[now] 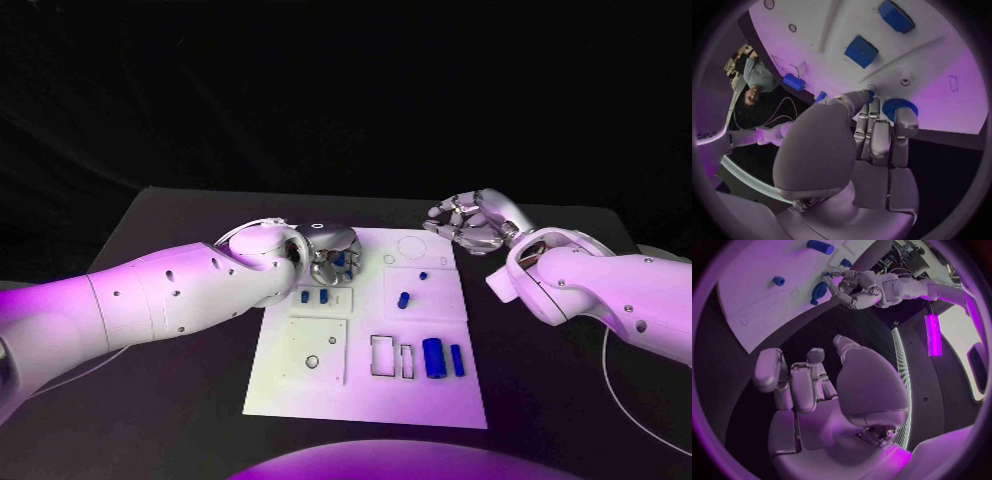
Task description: Assemble the parts on the task board
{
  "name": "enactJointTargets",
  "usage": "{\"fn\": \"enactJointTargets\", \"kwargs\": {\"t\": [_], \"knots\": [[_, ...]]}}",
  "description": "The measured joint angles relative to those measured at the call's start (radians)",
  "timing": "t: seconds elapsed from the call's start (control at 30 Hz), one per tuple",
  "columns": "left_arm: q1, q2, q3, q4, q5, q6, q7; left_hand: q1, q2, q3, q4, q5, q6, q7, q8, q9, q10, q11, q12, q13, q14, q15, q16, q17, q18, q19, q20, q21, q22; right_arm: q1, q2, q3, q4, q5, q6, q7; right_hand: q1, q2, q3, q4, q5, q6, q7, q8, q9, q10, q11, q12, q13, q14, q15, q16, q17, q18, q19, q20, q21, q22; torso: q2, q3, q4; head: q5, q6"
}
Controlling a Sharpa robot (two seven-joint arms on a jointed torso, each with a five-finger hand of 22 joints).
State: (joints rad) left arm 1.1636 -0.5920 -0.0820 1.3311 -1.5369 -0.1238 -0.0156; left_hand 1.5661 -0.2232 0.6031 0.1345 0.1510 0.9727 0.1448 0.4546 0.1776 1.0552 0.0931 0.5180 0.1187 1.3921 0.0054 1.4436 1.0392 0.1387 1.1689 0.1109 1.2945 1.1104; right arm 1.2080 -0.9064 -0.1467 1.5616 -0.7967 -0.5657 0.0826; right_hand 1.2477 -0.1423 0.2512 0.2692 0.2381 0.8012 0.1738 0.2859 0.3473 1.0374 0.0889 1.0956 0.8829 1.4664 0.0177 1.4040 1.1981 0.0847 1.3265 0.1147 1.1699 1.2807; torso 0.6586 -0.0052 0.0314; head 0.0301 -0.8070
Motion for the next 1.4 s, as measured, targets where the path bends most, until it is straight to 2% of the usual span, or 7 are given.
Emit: {"fn": "enactJointTargets", "kwargs": {"t": [0.3,0.47,0.7,0.73,0.83,1.2,1.4], "knots": [[0.002,-0.07,0.027,0.072,0.025,-0.017,0.007,-0.01,-0.002,0.0,0.0,0.0,0.0,0.0,0.0,0.002,0.0,0.0,0.0,0.0,0.0,0.0,0.0,-0.001,0.0,0.0,0.0,0.0,0.0,0.0,-0.001,0.0,-0.001,0.0,0.0,0.002,0.0,0.0,0.0,0.0,0.0,0.0,0.0,0.0,0.0,0.0,0.0,0.0,0.0,0.0,0.0,0.0,0.0,0.0,0.0,0.0,0.0,0.0,-0.002,0.0005,0.0029,0.001,0.002],[0.004,-0.108,0.033,0.094,0.034,-0.017,0.004,-0.013,-0.002,0.0,0.0,0.0,0.0,0.0,0.0,0.003,0.0,0.0,0.0,0.0,0.0,0.0,0.0,-0.002,0.0,0.0,0.0,0.0,0.001,0.0,-0.002,0.0,-0.001,0.0,-0.001,0.002,0.0,0.0,0.0,0.0,0.0,0.0,0.0,0.0,0.0,0.0,0.0,0.0,0.0,0.0,0.0,0.0,0.0,0.0,0.0,0.0,0.0,0.0,-0.004,0.0012,0.0055,0.0,0.003],[0.005,-0.148,0.035,0.096,0.043,-0.014,-0.003,-0.027,-0.004,-0.003,-0.003,0.0,0.007,0.0,-0.004,0.005,0.0,0.0,-0.01,0.001,0.0,0.0,0.0,-0.007,0.0,0.0,0.0,0.0,0.0,0.0,-0.005,0.0,-0.001,0.0,-0.001,0.003,0.0,0.0,0.0,0.0,0.0,0.0,0.0,0.0,0.0,0.0,0.0,0.0,0.0,0.0,0.0,0.0,0.0,0.0,0.0,0.0,0.0,-0.001,-0.006,0.0012,0.0082,-0.004,0.001],[0.005,-0.152,0.035,0.096,0.045,-0.014,-0.004,-0.031,-0.005,-0.003,-0.003,0.0,0.007,0.0,-0.004,0.006,0.0,0.0,-0.011,0.024,0.0,0.0,0.0,-0.007,0.0,0.0,0.0,0.0,0.0,0.0,-0.005,0.0,-0.001,0.0,-0.001,0.003,0.0,0.0,0.0,0.0,0.0,0.0,0.0,0.0,0.0,0.0,0.0,0.0,0.0,0.0,0.0,0.0,0.0,0.0,0.0,0.0,0.0,-0.001,-0.006,0.0012,0.0082,-0.004,0.001],[0.003,-0.161,0.036,0.094,0.049,-0.012,-0.007,-0.031,-0.005,-0.003,-0.003,0.0,0.007,0.0,-0.004,0.006,0.0,0.0,-0.011,0.036,0.0,0.0,0.0,-0.007,0.0,0.0,0.0,0.0,0.0,0.0,-0.005,0.0,-0.001,0.0,-0.002,0.003,0.0,0.0,0.0,0.0,0.004,0.0,0.0,0.0,0.0,0.0,0.0,0.0,-0.001,0.0,0.0,0.0,0.0,0.0,0.0,0.0,0.0,-0.002,-0.006,0.0004,0.0081,-0.004,0.001],[-0.001,-0.156,0.034,0.085,0.06,-0.004,-0.009,-0.032,-0.006,-0.003,-0.002,0.0,0.007,0.0,-0.008,0.007,0.003,0.003,-0.016,0.04,0.004,-0.004,0.0,-0.007,0.0,0.0,0.0,0.0,0.0,-0.001,-0.005,0.0,-0.002,0.0,-0.002,0.004,0.0,0.0,0.0,0.0,0.004,0.0,0.0,0.0,0.0,0.001,0.001,0.0,-0.002,0.0,0.0,0.0,0.0,0.0,0.0,0.0,0.0,-0.002,-0.004,-0.0001,0.0067,0.0,-0.002],[-0.005,-0.148,0.032,0.071,0.063,0.0,-0.009,-0.032,-0.006,-0.003,-0.002,0.0,0.007,0.0,-0.008,0.007,0.003,0.003,-0.016,0.04,0.004,-0.004,0.0,-0.007,0.0,0.0,0.0,0.0,0.0,-0.001,-0.005,0.0,-0.002,0.0,-0.002,0.004,0.0,0.0,0.0,0.0,0.004,0.0,0.0,0.0,0.0,0.001,0.001,0.0,-0.002,0.0,0.0,0.0,0.0,0.0,0.0,0.0,0.0,-0.002,-0.004,0.0012,0.0061,0.001,-0.003]]}}
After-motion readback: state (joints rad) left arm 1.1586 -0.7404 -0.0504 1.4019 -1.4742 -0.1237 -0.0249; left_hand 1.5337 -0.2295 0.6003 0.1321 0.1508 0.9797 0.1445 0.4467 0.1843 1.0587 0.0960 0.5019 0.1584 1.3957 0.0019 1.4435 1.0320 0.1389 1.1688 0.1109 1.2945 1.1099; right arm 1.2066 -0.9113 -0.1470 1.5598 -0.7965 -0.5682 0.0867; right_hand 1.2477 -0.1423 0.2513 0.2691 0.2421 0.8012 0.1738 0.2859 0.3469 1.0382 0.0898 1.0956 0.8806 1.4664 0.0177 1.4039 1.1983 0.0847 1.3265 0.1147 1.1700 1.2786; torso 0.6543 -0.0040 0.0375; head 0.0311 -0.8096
